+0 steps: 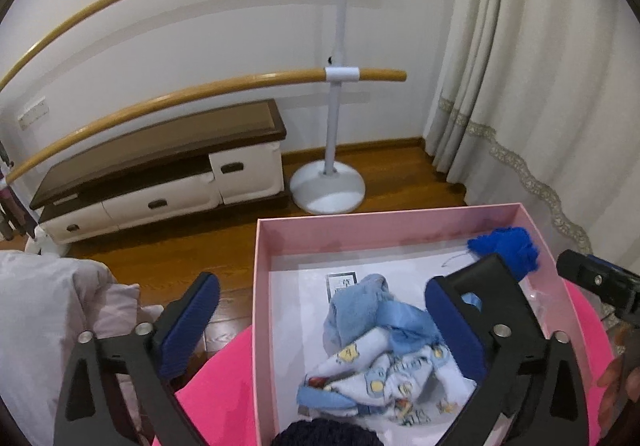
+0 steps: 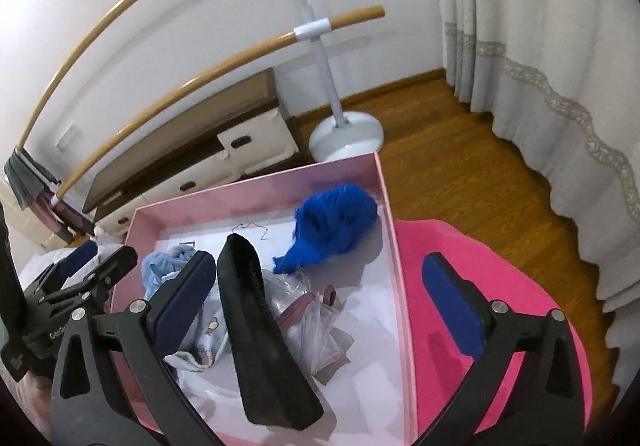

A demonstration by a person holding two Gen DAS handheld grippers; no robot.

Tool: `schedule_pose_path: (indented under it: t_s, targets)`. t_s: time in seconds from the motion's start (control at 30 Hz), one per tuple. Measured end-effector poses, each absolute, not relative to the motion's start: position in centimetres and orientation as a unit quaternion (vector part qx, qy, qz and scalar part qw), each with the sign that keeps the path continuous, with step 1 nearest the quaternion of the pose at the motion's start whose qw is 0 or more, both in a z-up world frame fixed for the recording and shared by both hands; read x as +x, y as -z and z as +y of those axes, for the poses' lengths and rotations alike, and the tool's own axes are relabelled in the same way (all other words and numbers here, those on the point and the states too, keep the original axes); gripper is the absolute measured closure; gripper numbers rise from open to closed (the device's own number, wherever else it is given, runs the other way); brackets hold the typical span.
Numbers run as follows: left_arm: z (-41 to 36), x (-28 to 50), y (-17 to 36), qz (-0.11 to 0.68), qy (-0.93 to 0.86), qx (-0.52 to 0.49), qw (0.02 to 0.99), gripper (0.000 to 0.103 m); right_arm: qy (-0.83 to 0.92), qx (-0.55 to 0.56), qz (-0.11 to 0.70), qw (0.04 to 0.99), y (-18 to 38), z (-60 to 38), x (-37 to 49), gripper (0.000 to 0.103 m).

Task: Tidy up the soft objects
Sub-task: 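Release the plush ball and the blue cloth into the pink box with both tools, then withdraw both tools from the box and move toward the remaining items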

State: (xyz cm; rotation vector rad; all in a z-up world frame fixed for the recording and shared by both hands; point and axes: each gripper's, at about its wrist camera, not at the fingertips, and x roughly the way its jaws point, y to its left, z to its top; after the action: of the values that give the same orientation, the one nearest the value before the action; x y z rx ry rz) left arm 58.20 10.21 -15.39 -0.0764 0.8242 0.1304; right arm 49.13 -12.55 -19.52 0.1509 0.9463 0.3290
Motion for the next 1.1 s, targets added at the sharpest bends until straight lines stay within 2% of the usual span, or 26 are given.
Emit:
schedule_pose_path:
  t_s: [0.27, 0.63, 1.1]
  targets:
    - [8.9, 51.2, 13.2, 0.360, -0.060, -0.031, 0.930, 0.000, -0.152, 0.067, 0.421, 0.892, 16.9, -13.2, 45.2, 0.000]
    - [6.5, 35.0, 9.3, 0.289, -0.047, -0.021, 0.956, 0.000, -0.151, 0.066, 0.363, 0.917, 11.9, -14.8, 36.3, 0.000]
    - [4.6, 22.5, 6.3, 0.237, -0.030, -0.021, 0.971, 0.000, -0.161, 0.074, 0.292, 0.940, 6.6, -16.0, 24.5, 0.000]
